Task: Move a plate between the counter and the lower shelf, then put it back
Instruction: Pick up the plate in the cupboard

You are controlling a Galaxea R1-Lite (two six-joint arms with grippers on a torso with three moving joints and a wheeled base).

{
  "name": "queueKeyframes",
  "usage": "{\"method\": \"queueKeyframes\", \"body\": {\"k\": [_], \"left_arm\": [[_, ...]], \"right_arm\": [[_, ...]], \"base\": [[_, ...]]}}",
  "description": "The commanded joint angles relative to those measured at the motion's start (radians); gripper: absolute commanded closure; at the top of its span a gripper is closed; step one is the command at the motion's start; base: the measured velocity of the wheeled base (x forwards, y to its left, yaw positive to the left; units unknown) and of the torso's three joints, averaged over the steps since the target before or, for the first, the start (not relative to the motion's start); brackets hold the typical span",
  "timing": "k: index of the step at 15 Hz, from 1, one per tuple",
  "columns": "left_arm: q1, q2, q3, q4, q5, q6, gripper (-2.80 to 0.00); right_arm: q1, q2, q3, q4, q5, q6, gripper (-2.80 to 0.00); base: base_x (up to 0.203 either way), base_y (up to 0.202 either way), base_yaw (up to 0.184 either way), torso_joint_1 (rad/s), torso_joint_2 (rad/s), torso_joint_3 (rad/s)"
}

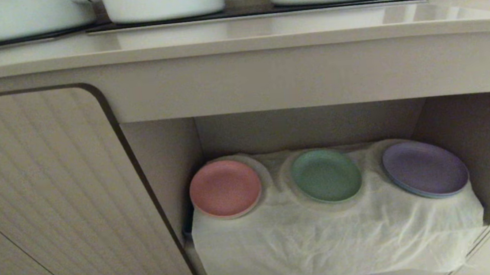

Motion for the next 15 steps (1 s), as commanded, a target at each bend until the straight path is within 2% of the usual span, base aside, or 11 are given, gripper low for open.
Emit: {"method": "queueKeyframes", "body": {"k": [1, 5, 9, 15], "left_arm": [[0.000, 0.000, 0.000, 0.000, 0.000, 0.000, 0.00], [0.000, 0.000, 0.000, -0.001, 0.000, 0.000, 0.00], [0.000, 0.000, 0.000, -0.002, 0.000, 0.000, 0.00], [0.000, 0.000, 0.000, -0.002, 0.000, 0.000, 0.00]], "right_arm": [[0.000, 0.002, 0.000, -0.002, 0.002, -0.004, 0.00], [0.000, 0.040, -0.064, -0.021, 0.033, 0.002, 0.00], [0.008, 0.198, -0.153, -0.022, 0.041, 0.015, 0.00], [0.082, 0.546, -0.327, -0.025, 0.039, 0.184, 0.00]], "base": [[0.000, 0.000, 0.000, 0.000, 0.00, 0.000], [0.000, 0.000, 0.000, 0.000, 0.00, 0.000], [0.000, 0.000, 0.000, 0.000, 0.00, 0.000], [0.000, 0.000, 0.000, 0.000, 0.00, 0.000]]}}
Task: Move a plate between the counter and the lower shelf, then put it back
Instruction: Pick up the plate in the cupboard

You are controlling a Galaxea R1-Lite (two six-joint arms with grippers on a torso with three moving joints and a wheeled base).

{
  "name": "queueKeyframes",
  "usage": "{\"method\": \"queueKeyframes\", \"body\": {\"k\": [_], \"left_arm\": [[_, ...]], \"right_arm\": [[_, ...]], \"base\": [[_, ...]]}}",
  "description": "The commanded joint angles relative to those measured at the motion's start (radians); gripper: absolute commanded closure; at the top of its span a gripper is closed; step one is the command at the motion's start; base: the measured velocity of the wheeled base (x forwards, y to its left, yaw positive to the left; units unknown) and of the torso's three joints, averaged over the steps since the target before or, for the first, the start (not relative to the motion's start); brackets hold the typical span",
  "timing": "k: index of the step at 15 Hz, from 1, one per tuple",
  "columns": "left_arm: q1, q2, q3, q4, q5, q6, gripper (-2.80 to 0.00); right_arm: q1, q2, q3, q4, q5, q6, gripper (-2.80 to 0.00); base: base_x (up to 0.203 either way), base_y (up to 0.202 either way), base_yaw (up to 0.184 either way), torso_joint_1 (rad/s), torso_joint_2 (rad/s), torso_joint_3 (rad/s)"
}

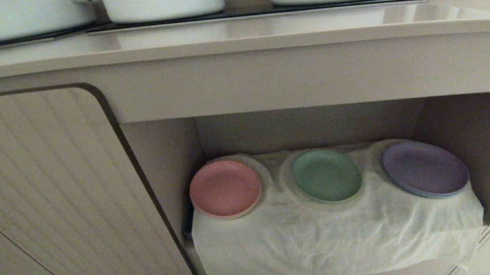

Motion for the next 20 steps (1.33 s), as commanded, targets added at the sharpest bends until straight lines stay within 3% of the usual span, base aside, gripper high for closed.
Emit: {"method": "queueKeyframes", "body": {"k": [1, 4, 10, 16, 20], "left_arm": [[0.000, 0.000, 0.000, 0.000, 0.000, 0.000, 0.00], [0.000, 0.000, 0.000, 0.000, 0.000, 0.000, 0.00], [0.000, 0.000, 0.000, 0.000, 0.000, 0.000, 0.00], [0.000, 0.000, 0.000, 0.000, 0.000, 0.000, 0.00], [0.000, 0.000, 0.000, 0.000, 0.000, 0.000, 0.00]], "right_arm": [[0.036, 0.153, -0.029, 0.000, 0.000, 0.012, 0.00], [0.108, 0.275, -0.038, 0.000, 0.000, 0.024, 0.00], [0.120, 0.592, -0.038, -0.014, 0.002, 0.008, 0.00], [0.156, 0.940, -0.039, -0.257, 0.010, 0.013, 0.00], [0.163, 1.086, -0.085, -0.340, 0.084, 0.042, 0.00]], "base": [[0.000, 0.000, 0.000, 0.000, 0.00, 0.000], [0.000, 0.000, 0.000, 0.000, 0.00, 0.000], [0.000, 0.000, 0.000, 0.000, 0.00, 0.000], [0.000, 0.000, 0.000, 0.000, 0.00, 0.000], [0.000, 0.000, 0.000, 0.000, 0.00, 0.000]]}}
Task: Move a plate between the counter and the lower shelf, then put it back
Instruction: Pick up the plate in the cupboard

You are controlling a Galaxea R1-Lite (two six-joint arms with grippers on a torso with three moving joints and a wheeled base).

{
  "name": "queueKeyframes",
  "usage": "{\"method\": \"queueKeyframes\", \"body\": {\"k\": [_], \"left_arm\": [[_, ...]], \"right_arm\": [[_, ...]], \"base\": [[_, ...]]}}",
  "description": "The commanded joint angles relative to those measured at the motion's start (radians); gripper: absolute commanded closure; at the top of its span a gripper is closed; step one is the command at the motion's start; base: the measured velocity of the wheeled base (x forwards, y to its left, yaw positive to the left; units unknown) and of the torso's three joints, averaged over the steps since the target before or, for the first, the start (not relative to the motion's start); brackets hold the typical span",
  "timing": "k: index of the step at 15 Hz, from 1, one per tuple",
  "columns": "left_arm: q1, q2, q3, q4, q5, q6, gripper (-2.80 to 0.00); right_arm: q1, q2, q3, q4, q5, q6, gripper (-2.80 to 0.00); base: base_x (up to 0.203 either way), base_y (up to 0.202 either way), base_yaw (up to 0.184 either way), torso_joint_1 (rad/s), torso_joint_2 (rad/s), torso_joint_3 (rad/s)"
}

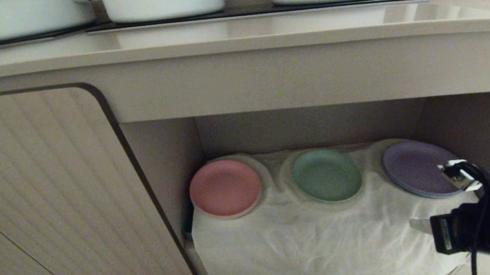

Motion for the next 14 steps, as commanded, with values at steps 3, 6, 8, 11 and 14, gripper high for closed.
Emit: {"method": "queueKeyframes", "body": {"k": [3, 6, 8, 11, 14], "left_arm": [[0.000, 0.000, 0.000, 0.000, 0.000, 0.000, 0.00], [0.000, 0.000, 0.000, 0.000, 0.000, 0.000, 0.00], [0.000, 0.000, 0.000, 0.000, 0.000, 0.000, 0.00], [0.000, 0.000, 0.000, 0.000, 0.000, 0.000, 0.00], [0.000, 0.000, 0.000, -0.001, 0.000, 0.000, 0.00]], "right_arm": [[-0.002, 0.159, -0.072, -0.008, 0.009, 0.047, 0.00], [-0.027, 0.228, -0.138, -0.010, 0.008, 0.104, 0.00], [-0.057, 0.260, -0.169, -0.009, 0.007, 0.102, 0.00], [-0.099, 0.323, -0.220, -0.012, 0.008, 0.104, 0.00], [-0.118, 0.397, -0.274, -0.014, 0.010, 0.107, 0.00]], "base": [[0.000, 0.000, 0.000, 0.000, 0.00, 0.000], [0.000, 0.000, 0.000, 0.000, 0.00, 0.000], [0.000, 0.000, 0.000, 0.000, 0.00, 0.000], [0.000, 0.000, 0.000, 0.000, 0.00, 0.000], [0.000, 0.000, 0.000, 0.000, 0.00, 0.000]]}}
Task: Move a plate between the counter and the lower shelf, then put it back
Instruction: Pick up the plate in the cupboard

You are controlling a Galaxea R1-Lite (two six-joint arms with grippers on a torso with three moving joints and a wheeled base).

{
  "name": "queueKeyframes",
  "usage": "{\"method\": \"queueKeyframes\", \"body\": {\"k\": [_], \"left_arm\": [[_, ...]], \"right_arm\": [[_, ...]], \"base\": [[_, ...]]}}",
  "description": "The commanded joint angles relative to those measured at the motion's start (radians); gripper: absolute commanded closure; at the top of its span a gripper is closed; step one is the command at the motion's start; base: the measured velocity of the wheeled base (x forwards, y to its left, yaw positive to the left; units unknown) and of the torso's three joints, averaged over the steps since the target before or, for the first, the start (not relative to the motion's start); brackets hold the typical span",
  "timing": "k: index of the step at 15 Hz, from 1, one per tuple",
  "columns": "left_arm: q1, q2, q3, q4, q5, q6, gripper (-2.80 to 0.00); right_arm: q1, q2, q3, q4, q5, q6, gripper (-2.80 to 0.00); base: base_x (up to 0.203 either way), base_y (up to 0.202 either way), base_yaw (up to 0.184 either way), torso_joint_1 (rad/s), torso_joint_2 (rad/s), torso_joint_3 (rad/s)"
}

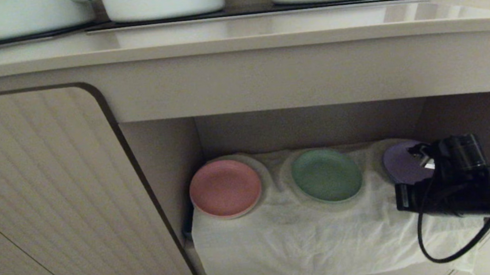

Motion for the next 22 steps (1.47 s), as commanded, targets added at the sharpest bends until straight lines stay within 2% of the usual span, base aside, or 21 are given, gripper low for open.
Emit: {"method": "queueKeyframes", "body": {"k": [1, 12, 22], "left_arm": [[0.000, 0.000, 0.000, -0.002, 0.000, 0.001, 0.00], [0.000, 0.000, 0.000, -0.001, 0.000, 0.001, 0.00], [0.000, 0.000, 0.000, 0.000, 0.000, 0.001, 0.00]], "right_arm": [[-0.008, 0.061, -0.039, -0.003, 0.002, 0.002, 0.00], [-0.024, 0.234, -0.260, -0.015, 0.003, -0.002, 0.00], [-0.008, 0.267, -0.290, -0.018, 0.007, -0.004, 0.00]], "base": [[0.000, 0.000, 0.000, 0.000, 0.00, 0.000], [0.000, 0.000, 0.000, 0.000, 0.00, 0.000], [0.000, 0.000, 0.000, 0.000, 0.00, 0.000]]}}
